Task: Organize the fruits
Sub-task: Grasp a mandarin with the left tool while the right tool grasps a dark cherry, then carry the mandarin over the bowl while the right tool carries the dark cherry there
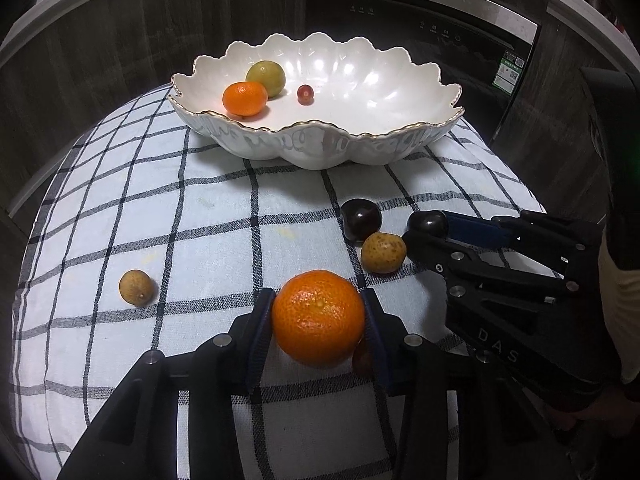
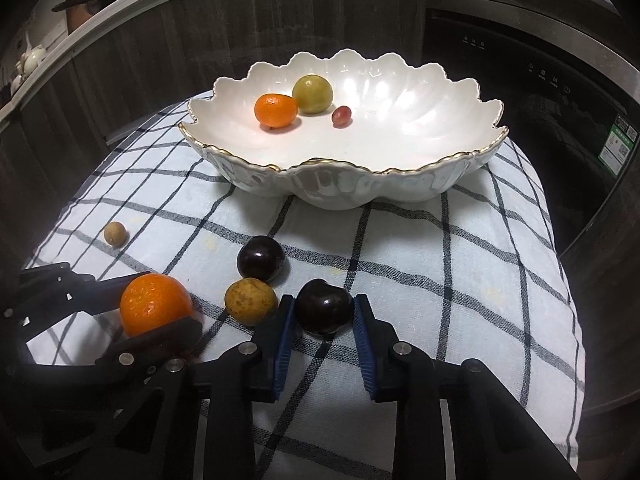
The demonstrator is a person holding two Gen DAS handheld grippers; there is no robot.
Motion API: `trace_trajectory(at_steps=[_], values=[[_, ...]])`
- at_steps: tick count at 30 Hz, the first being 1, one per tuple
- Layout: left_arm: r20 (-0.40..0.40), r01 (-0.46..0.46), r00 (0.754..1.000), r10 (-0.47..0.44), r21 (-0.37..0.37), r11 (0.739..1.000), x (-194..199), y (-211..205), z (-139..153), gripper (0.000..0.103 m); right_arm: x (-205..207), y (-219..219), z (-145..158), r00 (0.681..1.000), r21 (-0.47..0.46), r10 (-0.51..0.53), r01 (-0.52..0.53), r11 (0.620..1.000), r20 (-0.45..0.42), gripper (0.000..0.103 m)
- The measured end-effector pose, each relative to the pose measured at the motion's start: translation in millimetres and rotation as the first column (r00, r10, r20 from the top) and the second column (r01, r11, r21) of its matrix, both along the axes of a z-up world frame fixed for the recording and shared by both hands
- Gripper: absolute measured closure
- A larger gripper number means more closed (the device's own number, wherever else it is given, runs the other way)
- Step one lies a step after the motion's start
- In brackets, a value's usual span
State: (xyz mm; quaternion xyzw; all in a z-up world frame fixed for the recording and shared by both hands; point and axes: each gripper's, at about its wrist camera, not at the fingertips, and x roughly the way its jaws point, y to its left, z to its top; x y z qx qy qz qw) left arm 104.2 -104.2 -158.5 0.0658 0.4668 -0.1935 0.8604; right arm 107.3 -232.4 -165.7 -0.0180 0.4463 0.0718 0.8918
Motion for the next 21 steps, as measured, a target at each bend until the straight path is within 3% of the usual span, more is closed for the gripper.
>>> trace_trajectory(at_steps=[21], values=[[0.042, -0.026, 0.999, 0.026, 0.014, 1.0, -1.7, 4.2, 20.0, 0.062, -7.2, -5.1, 21.3, 0.999, 0.012, -0.019, 0.019, 1.0, 0.038, 0.073]])
